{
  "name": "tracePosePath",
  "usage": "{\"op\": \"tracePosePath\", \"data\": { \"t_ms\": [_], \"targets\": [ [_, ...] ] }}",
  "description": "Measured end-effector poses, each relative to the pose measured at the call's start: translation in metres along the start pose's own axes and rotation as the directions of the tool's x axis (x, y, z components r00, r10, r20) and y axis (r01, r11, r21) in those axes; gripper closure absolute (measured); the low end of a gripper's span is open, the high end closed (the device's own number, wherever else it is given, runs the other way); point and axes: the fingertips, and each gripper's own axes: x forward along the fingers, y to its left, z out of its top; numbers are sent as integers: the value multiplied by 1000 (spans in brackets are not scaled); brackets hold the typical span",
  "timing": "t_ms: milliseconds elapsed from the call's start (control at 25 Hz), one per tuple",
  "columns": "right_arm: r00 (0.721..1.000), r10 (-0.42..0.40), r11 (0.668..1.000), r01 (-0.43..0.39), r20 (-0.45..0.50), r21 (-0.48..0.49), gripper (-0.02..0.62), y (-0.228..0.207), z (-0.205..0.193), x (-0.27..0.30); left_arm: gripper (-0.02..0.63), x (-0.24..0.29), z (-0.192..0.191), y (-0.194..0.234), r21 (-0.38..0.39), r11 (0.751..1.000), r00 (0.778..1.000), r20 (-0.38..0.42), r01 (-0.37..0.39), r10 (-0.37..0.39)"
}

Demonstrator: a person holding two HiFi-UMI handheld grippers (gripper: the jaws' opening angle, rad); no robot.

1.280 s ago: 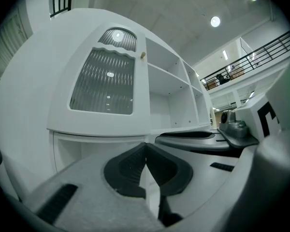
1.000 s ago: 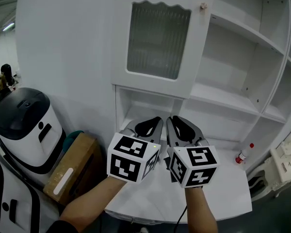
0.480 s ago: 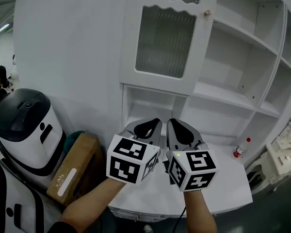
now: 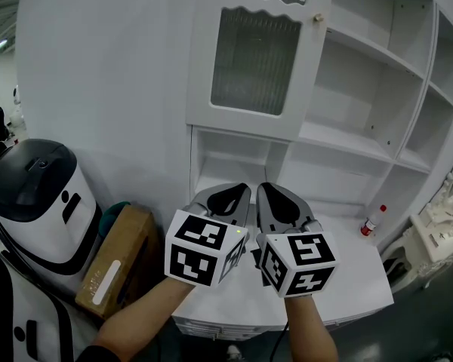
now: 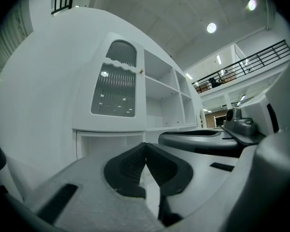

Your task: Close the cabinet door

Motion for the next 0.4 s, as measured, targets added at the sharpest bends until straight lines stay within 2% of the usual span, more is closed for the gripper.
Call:
{"op": "tracePosePath", "data": {
  "t_ms": [400],
  "targets": [
    [1000, -10, 1000, 10, -2, 1, 571, 0, 0, -8, 594, -5, 1, -6, 2, 1000, 1000, 2, 5, -5]
  ]
}}
